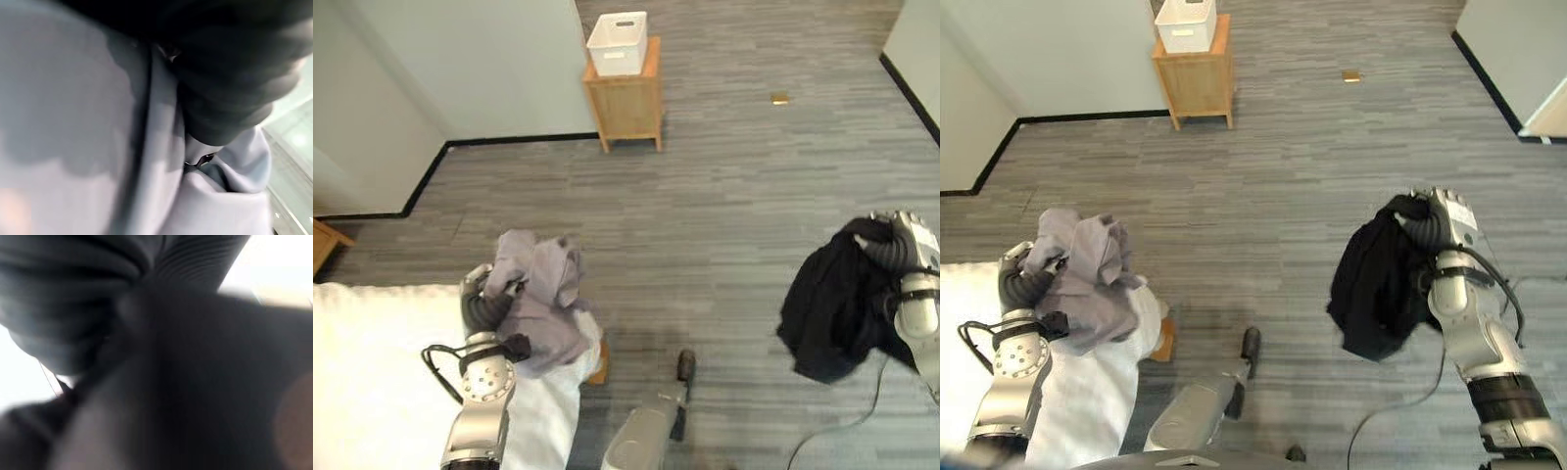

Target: Pick up bed clothes into laundry basket.

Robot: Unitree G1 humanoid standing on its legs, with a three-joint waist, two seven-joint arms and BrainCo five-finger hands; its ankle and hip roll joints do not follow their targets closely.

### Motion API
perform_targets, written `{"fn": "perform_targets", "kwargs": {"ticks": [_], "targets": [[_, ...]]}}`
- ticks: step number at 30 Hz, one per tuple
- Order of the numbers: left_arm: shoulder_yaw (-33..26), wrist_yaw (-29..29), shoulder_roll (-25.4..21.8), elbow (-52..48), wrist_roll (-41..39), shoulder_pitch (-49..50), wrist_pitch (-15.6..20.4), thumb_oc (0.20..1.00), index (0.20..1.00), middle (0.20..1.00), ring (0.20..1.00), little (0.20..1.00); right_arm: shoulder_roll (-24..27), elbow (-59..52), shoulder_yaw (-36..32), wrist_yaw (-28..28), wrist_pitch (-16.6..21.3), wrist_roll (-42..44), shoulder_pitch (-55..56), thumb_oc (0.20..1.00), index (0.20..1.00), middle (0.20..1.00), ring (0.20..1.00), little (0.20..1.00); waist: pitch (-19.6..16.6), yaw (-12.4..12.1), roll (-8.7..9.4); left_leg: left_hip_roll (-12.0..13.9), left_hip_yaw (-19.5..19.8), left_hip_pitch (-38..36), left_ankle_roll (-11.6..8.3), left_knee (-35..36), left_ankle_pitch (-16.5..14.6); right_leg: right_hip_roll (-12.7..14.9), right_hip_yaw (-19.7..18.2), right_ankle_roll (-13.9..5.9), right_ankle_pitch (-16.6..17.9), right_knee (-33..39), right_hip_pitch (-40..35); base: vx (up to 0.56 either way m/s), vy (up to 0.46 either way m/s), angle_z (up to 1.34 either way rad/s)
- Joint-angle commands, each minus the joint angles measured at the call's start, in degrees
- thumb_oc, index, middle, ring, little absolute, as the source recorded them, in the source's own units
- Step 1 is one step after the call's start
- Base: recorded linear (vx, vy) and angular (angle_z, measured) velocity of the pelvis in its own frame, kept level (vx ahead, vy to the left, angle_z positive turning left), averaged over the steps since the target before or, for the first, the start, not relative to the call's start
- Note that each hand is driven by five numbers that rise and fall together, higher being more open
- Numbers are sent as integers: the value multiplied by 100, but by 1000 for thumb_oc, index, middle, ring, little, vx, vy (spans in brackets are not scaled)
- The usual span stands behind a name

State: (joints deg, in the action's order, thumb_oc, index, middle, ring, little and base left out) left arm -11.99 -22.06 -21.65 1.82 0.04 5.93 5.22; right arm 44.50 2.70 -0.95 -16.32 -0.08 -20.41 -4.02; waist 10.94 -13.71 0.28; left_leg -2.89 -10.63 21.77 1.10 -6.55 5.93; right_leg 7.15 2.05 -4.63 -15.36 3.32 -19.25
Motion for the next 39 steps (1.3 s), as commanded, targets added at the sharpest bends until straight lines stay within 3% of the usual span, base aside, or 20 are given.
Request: {"fn": "perform_targets", "kwargs": {"ticks": [1, 3, 5, 7, 9, 11, 14, 15, 16, 18, 20, 23, 26, 28, 29, 31, 32, 33, 37, 39], "targets": [[109, 102, -622, -457, -186, -356, 273, 200, 200, 200, 200, 200, 75, -202, -153, 34, 237, -30, -795, 200, 200, 200, 200, 200, -618, -104, 383, -104, 548, -771, -85, 1155, 265, -370, 145, -62, 555, -84, 481, 406, 86, 26], [104, 130, -654, -413, -227, -357, 259, 200, 200, 200, 200, 200, -11, -136, -146, 45, 249, -37, -760, 200, 200, 200, 200, 200, -650, -97, 504, -162, 633, -816, -83, 1152, 225, -252, 159, -163, 685, -268, 494, 399, 89, 2], [139, 240, -772, -304, -316, -433, 197, 200, 200, 200, 200, 200, -224, -71, -240, 99, 199, -51, -602, 200, 200, 200, 200, 200, -615, -77, 732, -316, 798, -1088, 40, 1115, -25, 119, 308, -561, 1590, -1356, 695, 414, 110, 30], [206, 264, -869, -287, -298, -496, 140, 200, 200, 200, 200, 200, -292, -89, -275, 130, 181, -54, -598, 200, 200, 200, 200, 200, -505, 52, 688, -298, 1025, -1374, 185, 1108, -158, 199, 187, -648, 2563, -2663, 1213, 322, 122, 40], [204, 263, -892, -249, -306, -526, 142, 200, 200, 200, 200, 200, -304, -110, -302, 108, 186, -44, -601, 200, 200, 200, 200, 200, -500, 118, 567, -143, 1131, -1474, 192, 1147, -180, 121, 141, -603, 2572, -2982, 1504, 255, 64, 48], [230, 253, -927, -225, -306, -608, 122, 200, 200, 200, 200, 200, -331, -170, -398, 82, 187, -34, -526, 200, 200, 200, 200, 200, -403, 335, 336, 111, 1413, -1812, 178, 1155, -343, 91, 184, -439, 2104, -3428, 2232, 485, 34, 60], [302, 282, -895, -246, -275, -686, 152, 200, 200, 200, 200, 200, -305, -295, -576, 82, 184, -25, -341, 200, 200, 200, 200, 200, -324, 649, 263, 211, 1741, -2087, 68, 1155, -510, -90, 183, -273, 1636, -2943, 2650, 485, -54, 81], [452, 326, -880, -256, -173, -790, 187, 200, 200, 200, 200, 200, -246, -364, -753, 50, 215, -2, -190, 200, 200, 200, 200, 200, -251, 958, 294, 222, 2089, -2369, -25, 1155, -745, -475, 22, -197, 1360, -2119, 2904, 755, -109, 170], [585, 365, -860, -245, -86, -931, 198, 200, 200, 200, 200, 200, -215, -422, -915, -19, 234, 25, -93, 200, 200, 200, 200, 200, -202, 1219, 440, 118, 2461, -2688, -90, 1155, -1009, -723, -364, -238, 1511, -1022, 3272, 785, -108, 166], [636, 369, -863, -205, -32, -1020, 202, 200, 200, 200, 200, 200, -208, -440, -990, -66, 258, 47, -86, 200, 200, 200, 200, 200, -206, 1321, 467, 112, 2644, -2874, -111, 1155, -1165, -810, -328, -304, 1761, -548, 3442, 510, -53, 139], [578, 306, -914, -125, 42, -1043, 198, 200, 200, 200, 200, 200, -199, -425, -994, -138, 287, 22, -86, 200, 200, 200, 200, 200, -214, 1455, 532, 300, 2829, -3386, -155, 1155, -1540, -920, 374, -526, 2268, 137, 3875, 721, -112, 125], [514, 247, -918, -132, 60, -960, 226, 200, 200, 200, 200, 200, -122, -476, -935, -114, 288, -94, -70, 200, 200, 200, 200, 200, -292, 1609, 550, 683, 2982, -3896, -245, 1155, -1908, -851, 801, -537, 2577, 76, 4033, 756, -265, 83], [563, 315, -835, -114, 88, -812, 214, 200, 200, 200, 200, 200, -289, -501, -896, -24, 305, -56, 105, 200, 200, 200, 200, 200, -548, 1739, 475, 1200, 2958, -4043, -469, 758, -1749, -889, 568, -354, 2559, 94, 3541, 611, -243, 63], [541, 387, -749, -126, -43, -663, 235, 200, 200, 200, 200, 200, -366, -494, -830, -18, 341, -6, 149, 200, 200, 200, 200, 200, -584, 1693, 390, 1343, 2741, -3575, -674, -403, -957, -837, 464, -269, 2522, 61, 3119, 606, -210, 15], [504, 416, -771, -201, -95, -573, 257, 200, 200, 200, 200, 200, -357, -503, -745, -73, 338, 17, 37, 200, 200, 200, 200, 200, -436, 1532, 567, 964, 2806, -2880, -331, -1772, -440, -789, 202, -67, 2383, 106, 2687, 410, -168, -21], [481, 413, -802, -216, -140, -545, 310, 200, 200, 200, 200, 200, -317, -446, -677, -162, 368, 68, -115, 200, 200, 200, 200, 200, -327, 1382, 632, 717, 2705, -2438, -202, -2531, -531, -778, -20, 6, 2310, 115, 2494, 409, -161, -107], [468, 404, -819, -304, -211, -545, 286, 200, 200, 200, 200, 200, -215, -411, -555, -170, 314, 83, -322, 200, 200, 200, 200, 200, -177, 1092, 790, 234, 2527, -1546, -33, -2949, -1025, -670, -338, 67, 2131, 136, 2113, 437, -140, -157], [463, 405, -822, -312, -212, -550, 281, 200, 200, 200, 200, 200, -215, -401, -552, -173, 312, 86, -340, 200, 200, 200, 200, 200, -171, 1076, 817, 199, 2496, -1507, -20, -2981, -1004, -637, -364, 53, 2145, 134, 2141, 382, -58, -155], [497, 361, -740, -400, -82, -551, 265, 200, 200, 200, 200, 200, -67, -405, -496, -152, 250, 1, -518, 200, 200, 200, 200, 200, -143, 788, 693, -164, 2554, -1117, -193, -1572, -1137, -630, -700, 20, 1838, 143, 1770, 386, 51, -103], [558, 388, -692, -473, -60, -539, 271, 200, 200, 200, 200, 200, 20, -431, -475, -149, 246, -17, -597, 200, 200, 200, 200, 200, -187, 679, 502, -284, 2652, -1091, -258, -312, -734, -797, -860, 55, 1622, 163, 1523, 437, 30, -43]]}}
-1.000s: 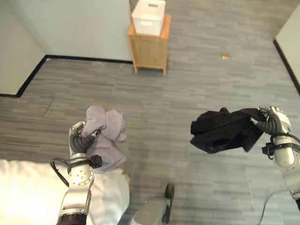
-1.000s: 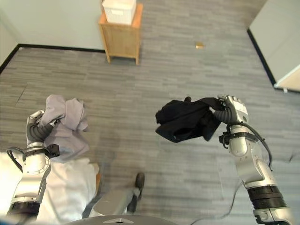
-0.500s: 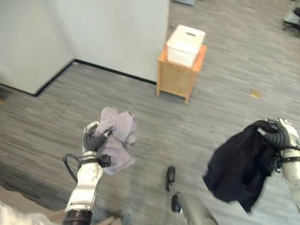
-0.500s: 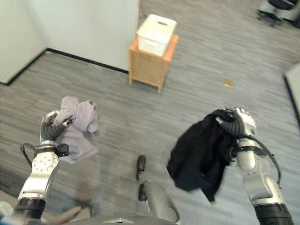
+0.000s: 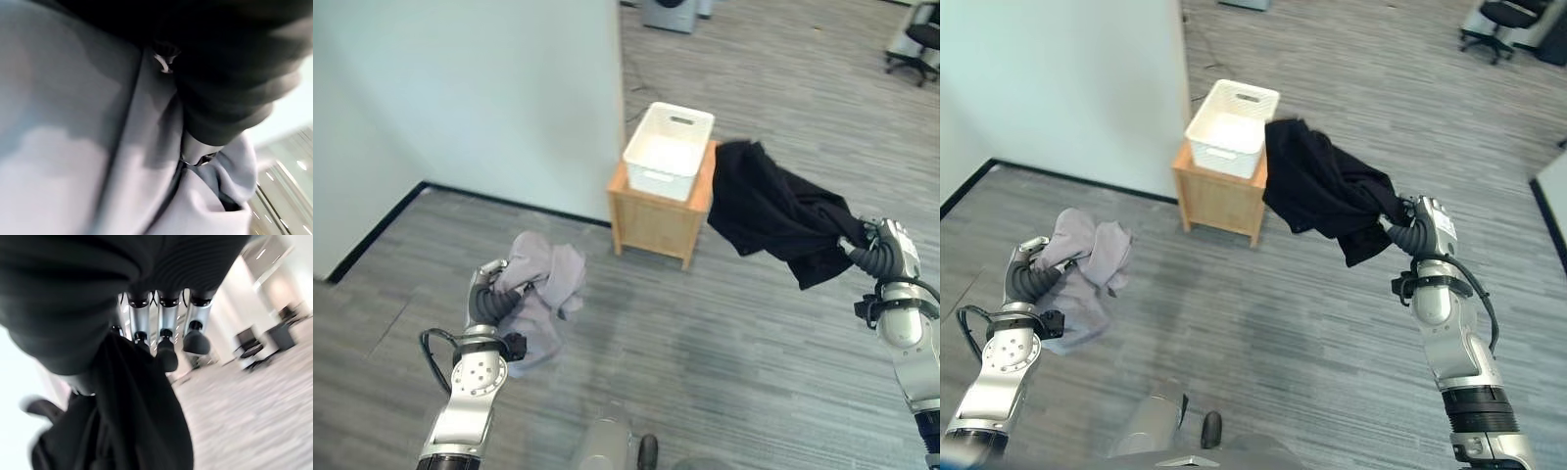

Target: Pick up bed clothes into laundry basket.

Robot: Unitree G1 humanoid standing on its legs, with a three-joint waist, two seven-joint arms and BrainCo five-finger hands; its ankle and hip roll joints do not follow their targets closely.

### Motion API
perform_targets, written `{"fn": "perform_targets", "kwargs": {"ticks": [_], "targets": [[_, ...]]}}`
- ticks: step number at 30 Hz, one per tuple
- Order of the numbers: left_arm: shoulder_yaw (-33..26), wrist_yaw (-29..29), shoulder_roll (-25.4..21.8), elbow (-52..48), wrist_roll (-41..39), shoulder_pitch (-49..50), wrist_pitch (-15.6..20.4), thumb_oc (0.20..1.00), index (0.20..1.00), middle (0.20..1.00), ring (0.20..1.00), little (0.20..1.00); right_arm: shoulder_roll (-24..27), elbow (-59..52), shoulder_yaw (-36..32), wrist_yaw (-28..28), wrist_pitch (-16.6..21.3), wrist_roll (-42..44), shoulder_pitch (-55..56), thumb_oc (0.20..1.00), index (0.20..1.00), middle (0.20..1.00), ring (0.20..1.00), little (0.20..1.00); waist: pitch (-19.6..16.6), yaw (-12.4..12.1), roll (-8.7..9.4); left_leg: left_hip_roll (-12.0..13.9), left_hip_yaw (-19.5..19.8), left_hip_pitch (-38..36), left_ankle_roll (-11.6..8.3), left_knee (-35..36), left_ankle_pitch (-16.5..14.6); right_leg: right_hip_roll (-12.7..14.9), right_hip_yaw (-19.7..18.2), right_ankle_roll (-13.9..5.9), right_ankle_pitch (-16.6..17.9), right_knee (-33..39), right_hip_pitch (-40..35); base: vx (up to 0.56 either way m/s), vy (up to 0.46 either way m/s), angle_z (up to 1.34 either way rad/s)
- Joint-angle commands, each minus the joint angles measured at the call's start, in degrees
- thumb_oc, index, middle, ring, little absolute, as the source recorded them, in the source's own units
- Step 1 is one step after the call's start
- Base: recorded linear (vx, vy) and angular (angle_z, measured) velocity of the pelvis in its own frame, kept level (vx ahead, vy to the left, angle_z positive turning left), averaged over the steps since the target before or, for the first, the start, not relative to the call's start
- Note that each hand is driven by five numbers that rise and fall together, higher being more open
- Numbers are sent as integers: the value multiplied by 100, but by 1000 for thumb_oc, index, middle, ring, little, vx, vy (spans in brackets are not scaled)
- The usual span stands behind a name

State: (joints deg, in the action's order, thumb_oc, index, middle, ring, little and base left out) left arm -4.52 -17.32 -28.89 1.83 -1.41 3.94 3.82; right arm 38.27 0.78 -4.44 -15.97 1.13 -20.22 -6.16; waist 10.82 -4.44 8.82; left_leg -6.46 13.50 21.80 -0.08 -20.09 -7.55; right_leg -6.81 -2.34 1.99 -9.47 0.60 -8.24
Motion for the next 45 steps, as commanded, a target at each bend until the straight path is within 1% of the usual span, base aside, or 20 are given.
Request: {"fn": "perform_targets", "kwargs": {"ticks": [1, 2, 3, 6, 8, 10, 11, 12, 13, 14, 15, 16, 17, 19, 20, 21, 22, 26, 33, 45], "targets": [[-120, -77, 63, -478, 74, -360, 409, 200, 200, 200, 200, 200, 693, -238, -95, -198, 129, -39, -456, 200, 200, 200, 200, 200, -198, -312, -446, 16, 223, -983, -146, 1621, 931, 517, -513, -568, 907, 440, 247, 663, 63, -46], [-18, -70, 111, -509, 77, -434, 427, 200, 200, 200, 200, 200, 719, -244, -43, -227, 100, -94, -557, 200, 200, 200, 200, 200, -228, -385, -568, -59, -84, -781, -198, 2228, 1248, 437, -589, -484, 666, 440, -93, 520, 41, -55], [-12, -74, 124, -503, 80, -441, 428, 200, 200, 200, 200, 200, 731, -240, -38, -230, 96, -98, -563, 200, 200, 200, 200, 200, -223, -412, -554, -67, -118, -825, -191, 2288, 1266, 464, -616, -483, 642, 440, -105, 445, 55, -47], [152, -86, 189, -546, 84, -579, 428, 200, 200, 200, 200, 200, 737, -406, -23, -203, 57, -201, -666, 200, 200, 200, 200, 200, -343, -549, -621, -16, -744, -774, -117, 2390, 1355, 496, -725, -467, 329, 377, -518, 346, 107, -46], [252, -78, 227, -610, 90, -563, 429, 200, 200, 200, 200, 200, 727, -542, -98, -248, 69, -413, -623, 200, 200, 200, 200, 200, -531, -614, -650, 21, -586, -1048, -13, 2414, 1572, 586, -710, -524, 170, 4, -517, 385, 166, -36], [321, -49, 227, -616, 68, -594, 403, 200, 200, 200, 200, 200, 675, -609, -139, -229, 46, -568, -547, 200, 200, 200, 200, 200, -553, -614, -593, 30, -578, -1250, 26, 2399, 1566, 791, -512, -848, 550, -890, -277, 274, 104, -91], [349, -42, 184, -646, 79, -601, 341, 200, 200, 200, 200, 200, 651, -642, -108, -187, -3, -623, -609, 200, 200, 200, 200, 200, -487, -536, -569, 64, -534, -1492, 71, 2446, 1437, 903, -471, -1019, 966, -1686, 101, 240, 77, -107], [386, -39, 121, -697, 80, -620, 341, 200, 200, 200, 200, 200, 659, -677, -68, -220, -11, -620, -687, 200, 200, 200, 200, 200, -406, -445, -653, 196, -457, -1644, 111, 2476, 1462, 830, -526, -1096, 1377, -2250, 430, 242, 64, -63], [407, -56, 97, -689, 103, -672, 341, 200, 200, 200, 200, 200, 650, -685, -46, -294, 5, -625, -746, 200, 200, 200, 200, 200, -334, -345, -717, 286, -378, -1802, 116, 2495, 1342, 759, -420, -1033, 1274, -2854, 785, 316, 95, 11], [437, -100, -37, -689, 191, -888, 351, 200, 200, 200, 200, 200, 622, -732, -86, -373, 20, -647, -778, 200, 200, 200, 200, 200, -303, -223, -853, 461, -300, -1998, 112, 2509, 1221, 827, -183, -914, 1037, -2974, 1272, 292, 57, 56], [444, -105, -42, -678, 192, -907, 351, 200, 200, 200, 200, 200, 618, -734, -95, -375, 19, -649, -779, 200, 200, 200, 200, 200, -304, -199, -843, 455, -272, -1998, 108, 2509, 1193, 837, -149, -903, 1000, -2978, 1262, 295, 14, 80], [451, -128, -62, -693, 198, -963, 382, 200, 200, 200, 200, 200, 606, -755, -114, -383, 11, -634, -772, 200, 200, 200, 200, 200, -299, -149, -821, 465, -251, -2036, 88, 2509, 1143, 952, -33, -891, 917, -2615, 1291, 297, -99, 47], [545, -131, -79, -795, 112, -1114, 507, 200, 200, 200, 200, 200, 596, -750, -168, -451, 11, -584, -786, 200, 200, 200, 200, 200, -281, -7, -811, 502, -174, -2163, 42, 2509, 960, 904, 66, -832, 670, -1737, 1473, 368, -138, 9], [656, -207, -78, -760, 104, -1197, 438, 200, 200, 200, 200, 200, 529, -685, -230, -611, -3, -534, -637, 200, 200, 200, 200, 200, -227, 190, -719, 434, -59, -2258, 17, 2509, 778, 771, -178, -858, 752, -735, 1674, 326, -121, 14], [682, -227, -84, -748, 113, -1209, 426, 200, 200, 200, 200, 200, 524, -667, -229, -636, 8, -534, -625, 200, 200, 200, 200, 200, -247, 197, -725, 448, -37, -2270, 20, 2509, 742, 765, -156, -855, 769, -630, 1606, 210, -124, 115], [616, -105, -171, -882, 14, -1214, 571, 200, 200, 200, 200, 200, 404, -737, -288, -535, 1, -517, -500, 200, 200, 200, 200, 200, -255, 204, -689, 482, 12, -2286, -24, 2509, 704, 886, -165, -1001, 935, -266, 1441, 152, -142, 126], [599, 40, -86, -1020, -106, -1110, 690, 200, 200, 200, 200, 200, 358, -939, -360, -500, 44, -631, -386, 200, 200, 200, 200, 200, -271, 195, -640, 488, -45, -2337, -24, 2509, 645, 1024, -78, -1026, 1105, -3, 1294, 127, -141, 92], [627, 126, -26, -1029, -222, -1065, 812, 200, 200, 200, 200, 200, 222, -882, -430, -514, 176, -547, -278, 200, 200, 200, 200, 200, -461, 215, -587, 577, -154, -2425, -103, 2509, 622, 1092, -76, -1031, 1398, 336, 1014, 171, -108, 19], [824, 226, -18, -919, -192, -1121, 743, 200, 200, 200, 200, 200, 226, -846, -290, -396, 258, -406, -236, 200, 200, 200, 200, 200, -630, 309, -654, 754, -285, -2467, -241, 2509, 469, 1084, 22, -989, 1194, 440, 743, 100, -70, 24], [1185, 292, 124, -1098, -299, -1278, 744, 200, 200, 200, 200, 200, 312, -868, -213, -457, 310, -406, -169, 200, 200, 200, 200, 200, -686, 430, -736, 867, -389, -2402, -338, 2509, 555, 1050, 16, -959, 1082, 440, 678, 16, -28, -20]]}}
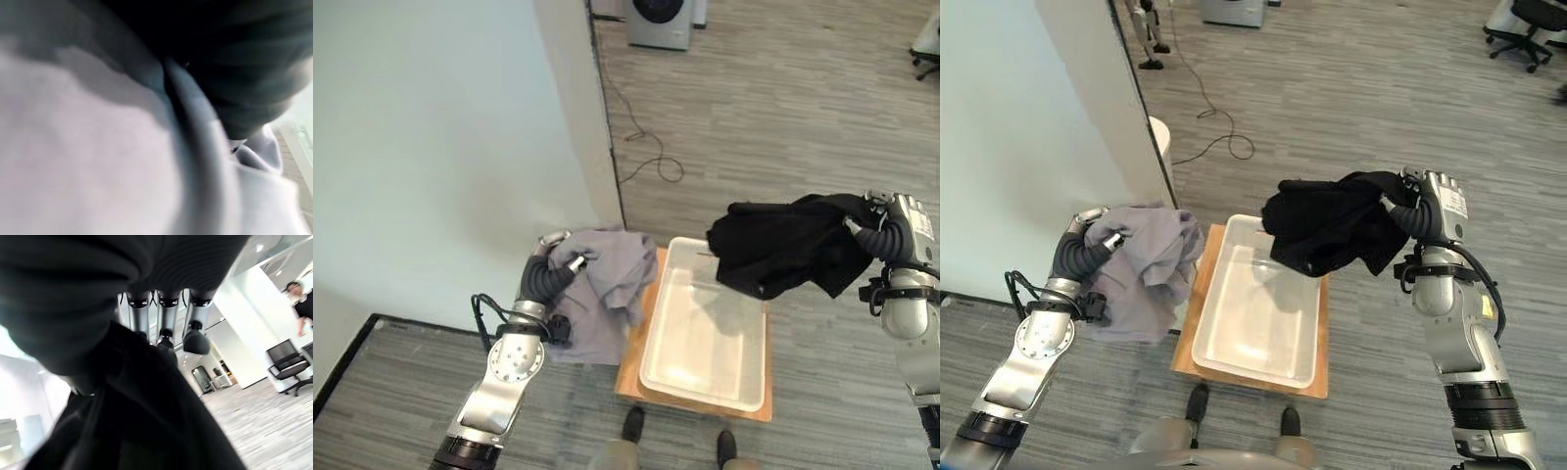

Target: Pick up bed clothes into laundry basket.

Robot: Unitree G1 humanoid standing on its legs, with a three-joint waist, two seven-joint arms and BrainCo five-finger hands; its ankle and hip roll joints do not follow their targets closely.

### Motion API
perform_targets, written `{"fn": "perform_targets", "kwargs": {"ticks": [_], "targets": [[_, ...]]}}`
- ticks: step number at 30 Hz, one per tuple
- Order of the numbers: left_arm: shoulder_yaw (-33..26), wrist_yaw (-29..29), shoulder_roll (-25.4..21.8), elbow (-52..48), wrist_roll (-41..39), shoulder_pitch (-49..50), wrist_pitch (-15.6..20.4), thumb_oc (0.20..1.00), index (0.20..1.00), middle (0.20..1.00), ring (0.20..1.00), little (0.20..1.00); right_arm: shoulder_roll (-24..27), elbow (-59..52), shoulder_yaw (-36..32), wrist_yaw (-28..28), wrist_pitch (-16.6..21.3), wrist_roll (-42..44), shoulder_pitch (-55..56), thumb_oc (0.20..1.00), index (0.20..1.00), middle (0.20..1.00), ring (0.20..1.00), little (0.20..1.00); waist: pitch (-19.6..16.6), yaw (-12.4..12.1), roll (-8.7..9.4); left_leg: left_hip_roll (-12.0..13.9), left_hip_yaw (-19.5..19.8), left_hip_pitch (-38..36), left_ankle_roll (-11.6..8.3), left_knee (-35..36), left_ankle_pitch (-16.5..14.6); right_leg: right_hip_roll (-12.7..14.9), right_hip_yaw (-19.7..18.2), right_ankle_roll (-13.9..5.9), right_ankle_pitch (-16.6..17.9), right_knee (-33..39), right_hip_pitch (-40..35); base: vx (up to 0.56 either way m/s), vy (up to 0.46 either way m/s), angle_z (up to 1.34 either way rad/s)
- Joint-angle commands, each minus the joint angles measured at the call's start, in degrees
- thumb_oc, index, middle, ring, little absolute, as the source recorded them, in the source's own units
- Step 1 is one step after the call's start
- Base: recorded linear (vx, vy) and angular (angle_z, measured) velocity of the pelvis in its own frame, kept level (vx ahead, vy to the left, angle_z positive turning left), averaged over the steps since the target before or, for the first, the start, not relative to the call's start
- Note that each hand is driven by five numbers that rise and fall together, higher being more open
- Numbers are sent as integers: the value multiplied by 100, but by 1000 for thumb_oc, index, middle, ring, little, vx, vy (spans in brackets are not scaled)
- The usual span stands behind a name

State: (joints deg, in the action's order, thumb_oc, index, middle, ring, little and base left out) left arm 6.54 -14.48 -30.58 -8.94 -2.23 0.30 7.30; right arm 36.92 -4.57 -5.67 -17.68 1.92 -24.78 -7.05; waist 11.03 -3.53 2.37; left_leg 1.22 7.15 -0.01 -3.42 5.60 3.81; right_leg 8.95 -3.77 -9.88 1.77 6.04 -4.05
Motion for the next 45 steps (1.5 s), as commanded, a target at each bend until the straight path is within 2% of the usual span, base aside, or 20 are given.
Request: {"fn": "perform_targets", "kwargs": {"ticks": [1, 4, 14, 15, 16, 23, 24, 25, 26, 27, 28, 30, 33, 38, 39, 45], "targets": [[108, 9, 296, -27, -238, -921, 395, 200, 200, 200, 200, 200, 461, -376, -70, -297, 242, 57, -129, 200, 200, 200, 200, 200, -709, 335, -91, 108, 251, -230, -11, -60, -584, -525, 164, 232, -48, -104, 244, 18, -9, -8], [201, 1, 322, 3, -301, -928, 390, 200, 200, 200, 200, 200, 517, -517, 22, -357, 276, 65, -334, 200, 200, 200, 200, 200, -726, 324, -97, 130, 259, -265, -15, -60, -661, -535, 176, 238, -132, -104, 199, 51, -1, -9], [455, 67, 428, 56, -742, -985, 347, 200, 200, 200, 200, 200, 538, -830, 790, -338, 303, 383, -1604, 200, 200, 200, 200, 200, -706, 167, 8, 134, 301, -216, -51, -60, -566, -495, 240, 251, -76, -104, 178, -13, 8, -3], [471, 72, 464, 64, -811, -948, 345, 200, 200, 200, 200, 200, 514, -836, 844, -335, 293, 391, -1667, 200, 200, 200, 200, 200, -718, 138, 15, 146, 304, -245, -45, -60, -645, -503, 254, 258, -147, -104, 143, -6, 15, 8], [459, 87, 503, 71, -902, -889, 347, 200, 200, 200, 200, 200, 450, -777, 912, -350, 251, 420, -1766, 200, 200, 200, 200, 200, -701, 100, 38, 131, 317, -198, -52, -60, -561, -482, 265, 260, -78, -104, 174, -4, 19, 10], [258, 215, 510, -119, -1128, -490, 418, 200, 200, 200, 200, 200, 271, -501, 937, -320, 146, 381, -1583, 200, 200, 200, 200, 200, -667, -66, 88, 111, 369, -174, -35, -60, -571, -446, 341, 273, -88, -104, 164, 4, 15, 8], [257, 216, 508, -121, -1130, -481, 416, 200, 200, 200, 200, 200, 268, -498, 941, -320, 147, 380, -1579, 200, 200, 200, 200, 200, -682, -64, 83, 124, 366, -211, -29, -60, -652, -457, 346, 277, -158, -104, 127, 9, 9, 7], [234, 214, 514, -135, -1153, -453, 434, 200, 200, 200, 200, 200, 235, -438, 959, -302, 134, 376, -1535, 200, 200, 200, 200, 200, -651, -89, 91, 110, 376, -180, -32, -60, -575, -443, 348, 276, -94, -104, 153, 44, 10, 5], [172, 199, 541, -182, -1231, -416, 470, 200, 200, 200, 200, 200, 128, -277, 1002, -275, 119, 423, -1430, 200, 200, 200, 200, 200, -645, -136, 87, 112, 393, -203, -22, -60, -648, -434, 386, 279, -165, -104, 118, -46, 22, 3], [152, 194, 548, -203, -1256, -399, 476, 200, 200, 200, 200, 200, 71, -209, 1020, -270, 121, 463, -1407, 200, 200, 200, 200, 200, -627, -154, 95, 98, 402, -170, -25, -60, -570, -418, 393, 276, -99, -104, 148, 40, 11, 5], [151, 194, 545, -204, -1257, -393, 474, 200, 200, 200, 200, 200, 67, -203, 1025, -271, 123, 464, -1407, 200, 200, 200, 200, 200, -645, -151, 93, 110, 401, -199, -20, -60, -646, -427, 398, 278, -167, -104, 119, 2, 10, 4], [75, 191, 573, -295, -1356, -341, 524, 200, 200, 200, 200, 200, -173, 107, 1186, -210, 122, 624, -1350, 200, 200, 200, 200, 200, -594, -248, 107, 72, 439, -150, -13, -60, -567, -392, 428, 269, -96, -104, 151, -8, 18, 4], [47, 211, 588, -358, -1434, -290, 567, 200, 200, 200, 200, 200, -299, 325, 1365, -168, 130, 663, -1410, 200, 200, 200, 200, 200, -579, -312, 109, 73, 449, -168, -2, -60, -635, -395, 455, 273, -165, -104, 124, 11, 6, 2], [105, 287, 629, -379, -1582, -210, 625, 200, 200, 200, 200, 200, -650, 1219, 2030, 40, 67, 627, -1605, 200, 200, 200, 200, 200, -498, -499, 160, 69, 502, -156, 4, -60, -624, -381, 526, 274, -185, -104, 103, -3, 7, 11], [176, 334, 647, -348, -1672, -194, 640, 200, 200, 200, 200, 200, -811, 1639, 2341, 135, 0, 563, -1685, 200, 200, 200, 200, 200, -467, -598, 191, 64, 528, -139, 4, -60, -606, -377, 571, 273, -188, -104, 92, 4, -7, 15], [269, 386, 621, -253, -1856, -195, 662, 200, 200, 200, 200, 200, -1078, 2516, 2735, 154, -117, 556, -1945, 200, 200, 200, 200, 200, -429, -723, 257, 38, 596, -89, -8, -60, -566, -369, 643, 275, -184, -104, 115, -3, -3, 7]]}}
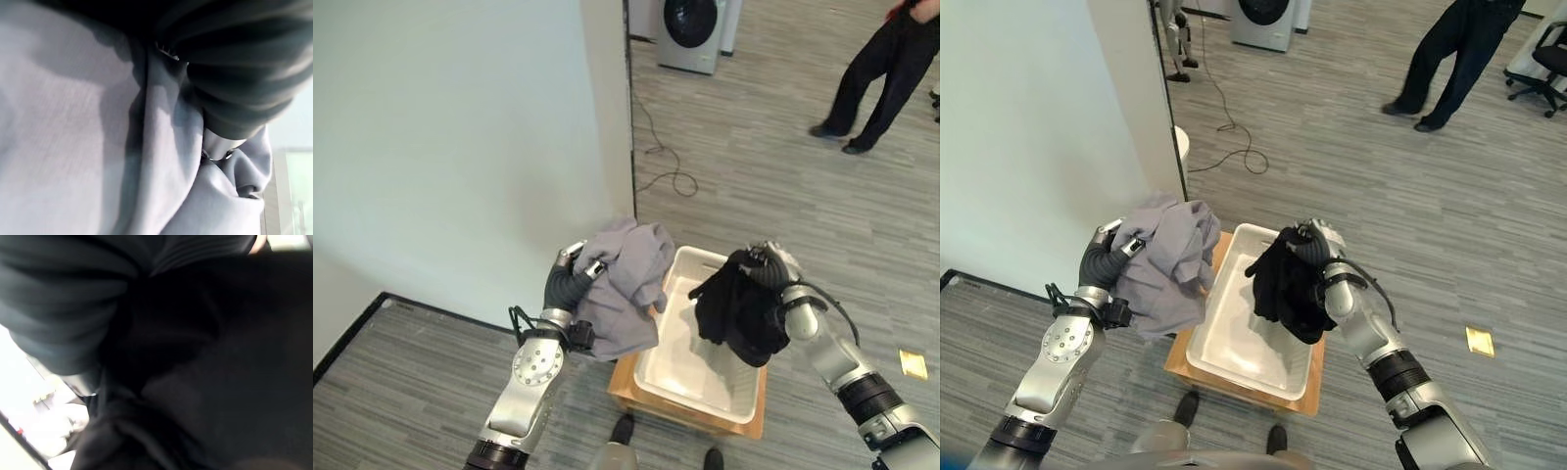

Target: Pick up bed clothes into laundry basket.

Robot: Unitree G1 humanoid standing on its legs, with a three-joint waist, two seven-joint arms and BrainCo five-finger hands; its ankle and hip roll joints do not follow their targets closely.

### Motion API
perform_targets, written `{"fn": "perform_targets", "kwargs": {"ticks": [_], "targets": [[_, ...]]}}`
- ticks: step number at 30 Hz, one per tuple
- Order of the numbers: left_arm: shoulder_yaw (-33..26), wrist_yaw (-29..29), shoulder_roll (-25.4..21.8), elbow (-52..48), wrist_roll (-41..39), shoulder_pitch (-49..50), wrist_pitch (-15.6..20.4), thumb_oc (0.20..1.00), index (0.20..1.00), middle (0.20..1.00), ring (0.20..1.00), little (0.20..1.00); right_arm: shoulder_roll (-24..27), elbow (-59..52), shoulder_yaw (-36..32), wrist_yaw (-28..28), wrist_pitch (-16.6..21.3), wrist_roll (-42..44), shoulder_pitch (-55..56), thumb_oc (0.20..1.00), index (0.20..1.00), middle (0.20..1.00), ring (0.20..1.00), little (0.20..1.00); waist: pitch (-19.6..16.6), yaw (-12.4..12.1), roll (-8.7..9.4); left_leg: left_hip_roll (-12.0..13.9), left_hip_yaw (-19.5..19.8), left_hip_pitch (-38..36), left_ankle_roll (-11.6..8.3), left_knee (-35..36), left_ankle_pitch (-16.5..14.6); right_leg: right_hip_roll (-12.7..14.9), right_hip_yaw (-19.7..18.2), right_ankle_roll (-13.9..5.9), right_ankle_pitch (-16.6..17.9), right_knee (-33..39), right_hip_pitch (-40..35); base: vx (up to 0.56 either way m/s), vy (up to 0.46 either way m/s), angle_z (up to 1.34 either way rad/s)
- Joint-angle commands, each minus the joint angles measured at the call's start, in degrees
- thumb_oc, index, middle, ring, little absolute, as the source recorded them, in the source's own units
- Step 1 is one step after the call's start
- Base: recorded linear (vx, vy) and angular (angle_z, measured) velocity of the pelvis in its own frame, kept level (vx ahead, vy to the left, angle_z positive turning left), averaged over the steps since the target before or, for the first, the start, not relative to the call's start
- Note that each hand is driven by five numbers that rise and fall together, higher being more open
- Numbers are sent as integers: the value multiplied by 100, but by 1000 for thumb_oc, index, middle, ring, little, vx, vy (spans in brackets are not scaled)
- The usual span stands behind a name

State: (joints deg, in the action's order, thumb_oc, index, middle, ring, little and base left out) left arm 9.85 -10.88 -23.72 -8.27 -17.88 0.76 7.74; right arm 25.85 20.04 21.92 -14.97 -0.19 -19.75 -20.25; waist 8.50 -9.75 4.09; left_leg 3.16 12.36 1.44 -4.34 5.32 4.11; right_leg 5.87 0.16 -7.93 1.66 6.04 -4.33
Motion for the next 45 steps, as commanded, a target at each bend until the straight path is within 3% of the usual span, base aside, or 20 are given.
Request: {"fn": "perform_targets", "kwargs": {"ticks": [1, 9, 19, 20, 21, 27, 34, 38, 45], "targets": [[-39, 41, -85, -314, -317, -232, 632, 200, 200, 200, 200, 200, -37, 264, 25, -122, 80, 77, -653, 200, 200, 200, 200, 200, -164, -133, 92, -166, 85, -219, 84, -32, -587, -58, 267, 73, -167, -104, 151, -5, 4, 11], [69, 122, -142, -259, -495, -139, 661, 200, 200, 200, 200, 200, -410, 1927, 297, -184, -103, 226, -732, 200, 200, 200, 200, 200, -125, -311, 90, -206, 135, -182, 100, -32, -562, -44, 355, 62, -171, -104, 153, -4, 3, 6], [150, 194, -178, -257, -583, -36, 692, 200, 200, 200, 200, 200, -835, 3063, 427, -186, -169, 442, -807, 200, 200, 200, 200, 200, -101, -375, 23, -228, 133, -165, 103, -32, -554, -28, 398, 53, -174, -104, 169, 0, 0, 0], [158, 200, -182, -251, -599, -33, 693, 200, 200, 200, 200, 200, -880, 3164, 419, -187, -178, 476, -809, 529, 529, 529, 529, 529, -98, -382, 13, -231, 133, -161, 103, -32, -551, -28, 410, 55, -172, -104, 170, 0, 0, 0], [176, 206, -191, -253, -594, -25, 695, 200, 200, 200, 200, 200, -928, 3260, 414, -184, -184, 504, -812, 1000, 1000, 1000, 1000, 1000, -93, -388, 7, -233, 134, -156, 101, -32, -548, -27, 417, 56, -174, -104, 169, 0, 0, 0], [145, 195, -217, -276, -617, -51, 712, 200, 200, 200, 200, 200, -866, 2907, 312, -223, -120, 637, -763, 1000, 1000, 1000, 1000, 1000, -89, -370, -24, -237, 127, -141, 91, -32, -541, -19, 452, 53, -193, -104, 161, -13, -1, 7], [45, 145, -76, -242, -555, -88, 627, 200, 200, 200, 200, 200, -139, 662, -346, -386, 35, 532, -326, 1000, 1000, 1000, 1000, 1000, -162, -143, -57, -200, 31, -220, 103, -32, -593, -21, 380, 54, -216, -104, 129, 0, 0, 1], [25, 287, 38, -391, -666, -18, 527, 200, 200, 200, 200, 200, 387, -884, -1067, -578, 148, 283, -59, 1000, 1000, 1000, 1000, 1000, -245, 58, -84, -166, -60, -282, 129, -32, -646, -18, 289, 43, -203, -104, 133, 2, 6, -16], [211, 437, 46, -558, -728, -121, 416, 200, 200, 200, 200, 200, 847, -2083, -1858, -776, 221, 169, 94, 1000, 1000, 1000, 1000, 1000, -332, 277, -98, -150, -158, -299, 148, -32, -626, -20, 163, 38, -122, -104, 179, -17, 2, -13]]}}
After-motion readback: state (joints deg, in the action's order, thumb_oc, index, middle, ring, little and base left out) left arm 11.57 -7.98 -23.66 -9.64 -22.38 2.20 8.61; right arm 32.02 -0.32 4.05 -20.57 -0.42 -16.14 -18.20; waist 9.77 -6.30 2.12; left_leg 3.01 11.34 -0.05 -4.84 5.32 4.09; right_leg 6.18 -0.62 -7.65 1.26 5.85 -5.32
